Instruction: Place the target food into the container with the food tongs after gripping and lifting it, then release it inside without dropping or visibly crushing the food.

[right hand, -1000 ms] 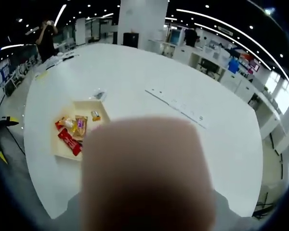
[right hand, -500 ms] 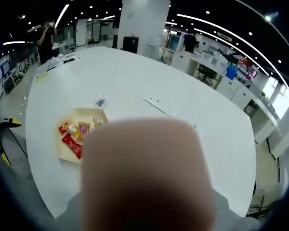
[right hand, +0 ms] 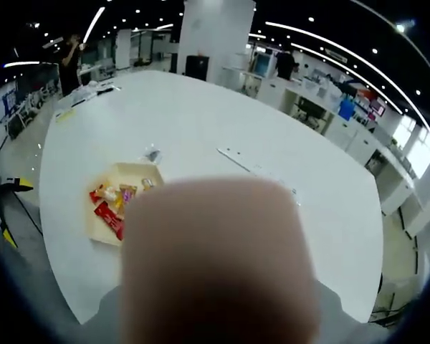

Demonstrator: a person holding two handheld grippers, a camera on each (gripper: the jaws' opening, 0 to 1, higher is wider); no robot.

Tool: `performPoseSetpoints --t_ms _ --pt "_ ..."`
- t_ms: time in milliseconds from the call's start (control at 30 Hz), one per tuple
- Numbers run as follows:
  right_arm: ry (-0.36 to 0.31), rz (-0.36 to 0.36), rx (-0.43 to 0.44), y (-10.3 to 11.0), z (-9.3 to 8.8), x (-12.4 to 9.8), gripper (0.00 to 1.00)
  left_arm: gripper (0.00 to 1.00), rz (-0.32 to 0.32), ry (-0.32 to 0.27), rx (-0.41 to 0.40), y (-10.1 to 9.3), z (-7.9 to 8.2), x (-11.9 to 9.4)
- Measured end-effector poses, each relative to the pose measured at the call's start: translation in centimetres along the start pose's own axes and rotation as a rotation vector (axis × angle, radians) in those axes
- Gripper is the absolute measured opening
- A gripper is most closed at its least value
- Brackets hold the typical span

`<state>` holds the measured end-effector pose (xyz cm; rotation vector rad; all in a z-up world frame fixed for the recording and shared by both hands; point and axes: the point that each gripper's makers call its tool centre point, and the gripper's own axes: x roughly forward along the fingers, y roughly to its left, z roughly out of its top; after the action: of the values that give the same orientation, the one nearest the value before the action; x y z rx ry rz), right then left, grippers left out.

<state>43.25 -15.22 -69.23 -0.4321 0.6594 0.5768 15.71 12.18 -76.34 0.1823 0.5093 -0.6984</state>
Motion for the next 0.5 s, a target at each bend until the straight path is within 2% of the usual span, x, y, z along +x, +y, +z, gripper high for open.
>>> performPoseSetpoints --t_ms 500 --pt "0.006 0.033 0.029 0.5 -0.9 2.6 0.20 0.94 -0.002 0.022 -0.009 0.1 -0.4 0.1"
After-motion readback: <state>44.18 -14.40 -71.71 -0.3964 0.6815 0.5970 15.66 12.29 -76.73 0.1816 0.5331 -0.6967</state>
